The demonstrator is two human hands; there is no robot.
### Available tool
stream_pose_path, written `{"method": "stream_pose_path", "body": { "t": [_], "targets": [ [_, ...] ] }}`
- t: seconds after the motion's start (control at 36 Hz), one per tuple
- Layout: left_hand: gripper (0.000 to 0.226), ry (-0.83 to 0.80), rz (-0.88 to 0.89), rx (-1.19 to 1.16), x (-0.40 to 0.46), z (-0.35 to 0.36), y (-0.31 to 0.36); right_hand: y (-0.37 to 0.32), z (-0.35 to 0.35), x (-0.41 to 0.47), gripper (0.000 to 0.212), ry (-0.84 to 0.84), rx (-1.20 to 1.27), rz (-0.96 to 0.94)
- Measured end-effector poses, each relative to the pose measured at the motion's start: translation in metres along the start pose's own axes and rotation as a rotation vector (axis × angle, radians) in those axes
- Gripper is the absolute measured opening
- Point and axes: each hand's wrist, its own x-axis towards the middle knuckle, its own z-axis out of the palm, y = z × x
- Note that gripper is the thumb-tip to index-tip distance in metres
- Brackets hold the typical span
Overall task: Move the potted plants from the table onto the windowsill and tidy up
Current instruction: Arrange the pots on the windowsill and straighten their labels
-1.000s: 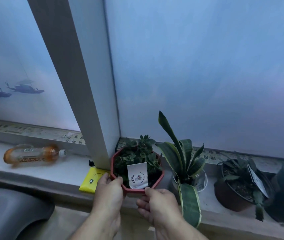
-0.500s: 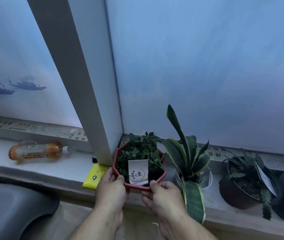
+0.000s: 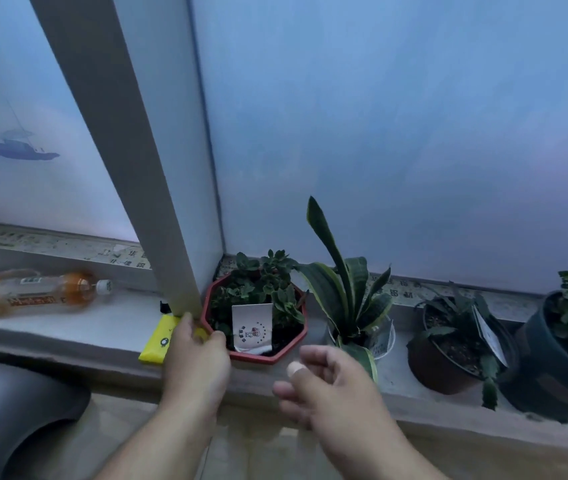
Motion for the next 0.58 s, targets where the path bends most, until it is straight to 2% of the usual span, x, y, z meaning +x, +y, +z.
{"method": "stream_pose_path", "body": {
  "t": [0.03, 0.08, 0.14, 0.25, 0.31, 0.44, 0.58],
  "targets": [
    [0.050, 0.060, 0.099, 0.073, -0.007, 0.001, 0.004, -0.005, -0.014, 0.001, 0.010, 0.054, -0.073, -0.091],
    [0.044, 0.091, 0.331, 0.053, -0.029, 0.000, 0.019, -0.016, -0.041, 0.005, 0.008, 0.214, -0.216, -0.261],
    [0.030, -0.041, 0.433, -0.003, -0.052, 0.009, 0.025, -0.024, -0.070, 0.012, 0.006, 0.378, -0.314, -0.335],
    [0.019, -0.402, 0.294, 0.089, -0.071, 0.035, 0.006, -0.021, -0.104, 0.031, 0.006, 0.464, -0.285, -0.221],
    [0.011, -0.533, 0.177, 0.134, -0.069, 0.044, -0.008, -0.012, -0.112, 0.041, 0.010, 0.470, -0.299, -0.177],
    [0.012, -0.542, -0.043, 0.088, -0.050, 0.049, -0.027, -0.003, -0.117, 0.053, 0.036, 0.388, -0.325, -0.079],
    [0.018, -0.550, -0.149, -0.078, -0.043, 0.063, -0.026, 0.002, -0.119, 0.073, 0.047, 0.310, -0.243, -0.014]
  ]
}}
